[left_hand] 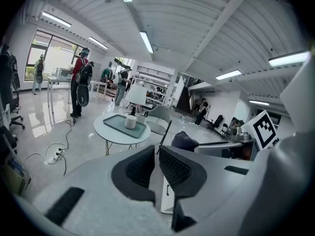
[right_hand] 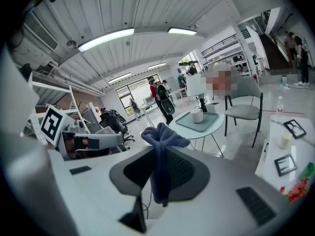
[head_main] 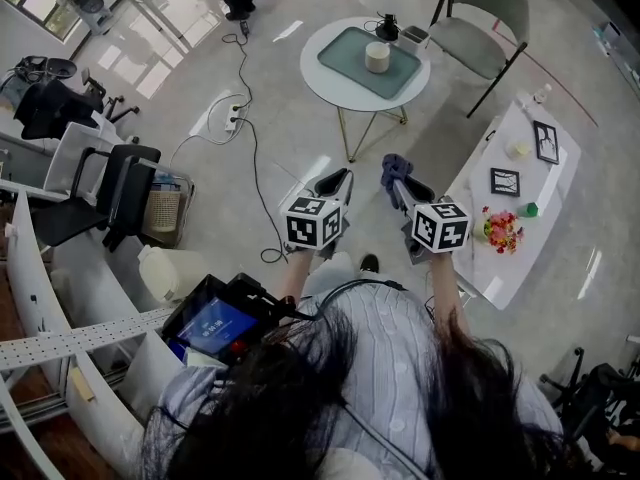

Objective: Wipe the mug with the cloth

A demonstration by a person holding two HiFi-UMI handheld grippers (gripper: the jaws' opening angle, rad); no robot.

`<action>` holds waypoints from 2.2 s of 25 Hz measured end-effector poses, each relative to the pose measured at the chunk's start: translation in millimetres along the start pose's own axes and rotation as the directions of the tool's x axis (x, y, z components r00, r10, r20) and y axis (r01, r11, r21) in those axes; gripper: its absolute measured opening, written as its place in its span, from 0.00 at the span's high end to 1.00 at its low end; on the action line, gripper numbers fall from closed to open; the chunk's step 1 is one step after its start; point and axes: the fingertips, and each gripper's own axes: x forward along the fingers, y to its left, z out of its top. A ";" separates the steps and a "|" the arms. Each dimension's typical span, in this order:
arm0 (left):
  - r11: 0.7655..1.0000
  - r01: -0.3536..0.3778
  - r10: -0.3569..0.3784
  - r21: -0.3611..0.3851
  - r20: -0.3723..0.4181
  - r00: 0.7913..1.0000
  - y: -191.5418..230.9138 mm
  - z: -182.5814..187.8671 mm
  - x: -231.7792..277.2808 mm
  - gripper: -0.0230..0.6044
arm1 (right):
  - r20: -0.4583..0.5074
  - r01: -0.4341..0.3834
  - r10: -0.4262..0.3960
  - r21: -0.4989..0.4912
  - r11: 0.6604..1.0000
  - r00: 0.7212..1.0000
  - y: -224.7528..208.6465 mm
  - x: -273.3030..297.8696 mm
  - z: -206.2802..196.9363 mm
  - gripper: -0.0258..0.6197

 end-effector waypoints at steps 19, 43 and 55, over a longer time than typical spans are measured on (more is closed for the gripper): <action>0.998 0.054 -0.053 0.017 -0.058 0.997 69.0 47.0 108.4 0.93 | -0.056 0.028 -0.026 0.044 0.999 0.998 -63.8 99.3 46.0 0.83; 0.982 0.175 -0.162 0.069 -0.163 0.973 195.3 143.1 245.6 0.93 | -0.082 0.134 -0.127 0.080 0.988 0.989 -124.9 259.7 153.0 0.83; 0.973 0.222 -0.202 0.064 -0.233 0.951 200.0 138.0 272.3 0.93 | -0.089 0.173 -0.164 0.115 0.978 0.982 -143.3 266.9 159.0 0.83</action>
